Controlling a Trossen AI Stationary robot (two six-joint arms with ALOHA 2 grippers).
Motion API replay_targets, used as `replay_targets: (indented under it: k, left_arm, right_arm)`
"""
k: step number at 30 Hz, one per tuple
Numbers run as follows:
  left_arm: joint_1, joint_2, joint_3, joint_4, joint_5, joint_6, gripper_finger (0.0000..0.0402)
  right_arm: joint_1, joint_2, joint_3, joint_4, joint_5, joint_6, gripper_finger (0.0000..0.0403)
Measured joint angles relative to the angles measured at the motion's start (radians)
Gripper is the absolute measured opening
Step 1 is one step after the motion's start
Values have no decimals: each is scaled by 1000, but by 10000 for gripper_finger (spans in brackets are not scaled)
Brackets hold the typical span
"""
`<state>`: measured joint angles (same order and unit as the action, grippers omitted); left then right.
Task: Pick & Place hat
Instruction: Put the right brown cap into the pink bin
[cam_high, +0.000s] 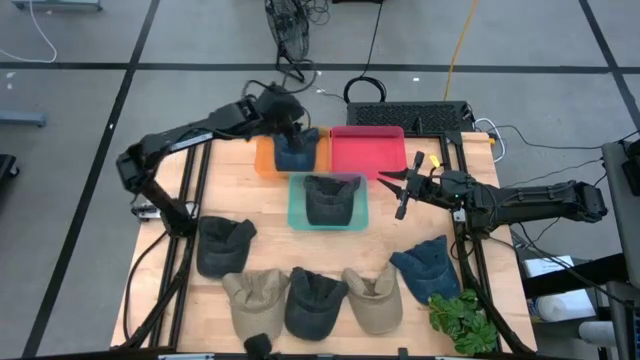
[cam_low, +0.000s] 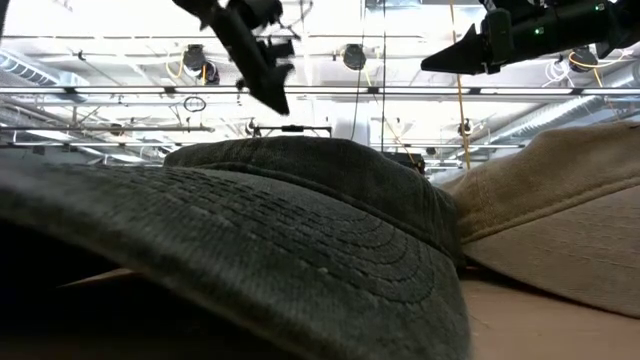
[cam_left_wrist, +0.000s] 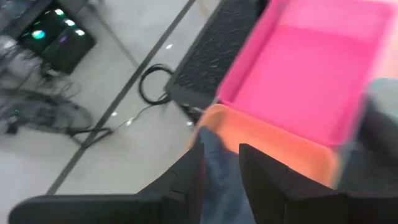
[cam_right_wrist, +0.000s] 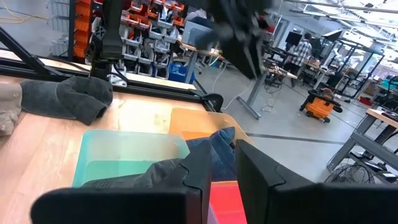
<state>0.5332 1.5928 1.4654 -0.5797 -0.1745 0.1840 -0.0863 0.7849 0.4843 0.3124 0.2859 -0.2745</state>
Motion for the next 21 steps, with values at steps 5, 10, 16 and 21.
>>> replay_targets:
  k: [5, 10, 16, 21]
  left_arm:
    - [-34, -73, 0, -110, 56, 3, 111]
    - [-74, -104, 1, -250, 70, -52, 111]
    - [-118, -126, -91, -266, 53, -106, 111]
    - [-157, -197, -295, -40, 35, -144, 111]
  right_arm:
    - [0, 0, 0, 22, 0, -2, 50]
    - [28, 0, 0, 28, -4, 5, 50]
    - [60, 0, 0, 36, -4, -5, 50]
    - [69, 0, 0, 35, -3, 0, 50]
